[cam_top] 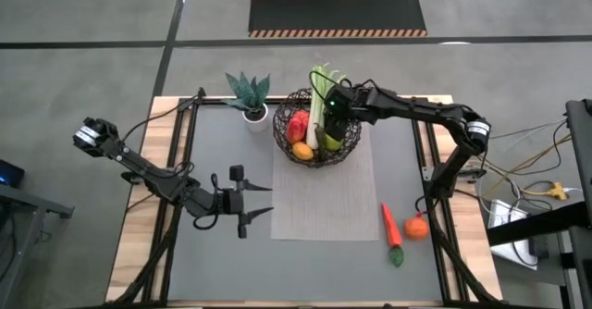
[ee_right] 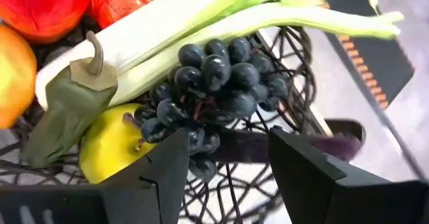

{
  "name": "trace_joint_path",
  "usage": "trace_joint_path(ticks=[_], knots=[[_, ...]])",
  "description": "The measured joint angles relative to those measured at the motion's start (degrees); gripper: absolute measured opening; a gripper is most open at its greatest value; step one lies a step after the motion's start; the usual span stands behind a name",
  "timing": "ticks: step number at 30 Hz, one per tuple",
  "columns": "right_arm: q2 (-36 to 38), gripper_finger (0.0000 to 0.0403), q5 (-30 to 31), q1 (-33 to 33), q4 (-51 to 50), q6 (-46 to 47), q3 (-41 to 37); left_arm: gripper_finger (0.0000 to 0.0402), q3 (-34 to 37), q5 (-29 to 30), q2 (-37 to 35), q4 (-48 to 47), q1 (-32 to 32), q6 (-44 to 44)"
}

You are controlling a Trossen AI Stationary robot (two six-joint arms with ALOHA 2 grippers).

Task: Build produce basket
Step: Put the orange carrot into the black wire basket

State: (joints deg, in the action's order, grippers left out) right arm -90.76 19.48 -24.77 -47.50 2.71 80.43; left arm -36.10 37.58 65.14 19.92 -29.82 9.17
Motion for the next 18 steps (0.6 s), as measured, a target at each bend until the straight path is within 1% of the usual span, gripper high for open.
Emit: trace_joint_path(ticks=[4,9,12,18], knots=[[0.00,0.0189,-1.25,0.33,-7.19,6.04,4.34,0.0212,0.00,0.02,0.00,0.03,0.00,-1.37],[0.02,0.0191,-8.97,2.91,-16.12,14.39,8.95,0.0212,0.00,0.02,0.00,0.02,0.00,-2.64],[0.02,0.0191,-11.71,5.72,-21.02,18.92,10.62,0.0212,0.00,0.03,0.00,0.04,0.00,-2.82],[0.09,0.0192,-12.96,13.16,-29.14,26.91,11.14,0.0212,0.04,0.04,0.00,0.02,0.00,-2.86]])
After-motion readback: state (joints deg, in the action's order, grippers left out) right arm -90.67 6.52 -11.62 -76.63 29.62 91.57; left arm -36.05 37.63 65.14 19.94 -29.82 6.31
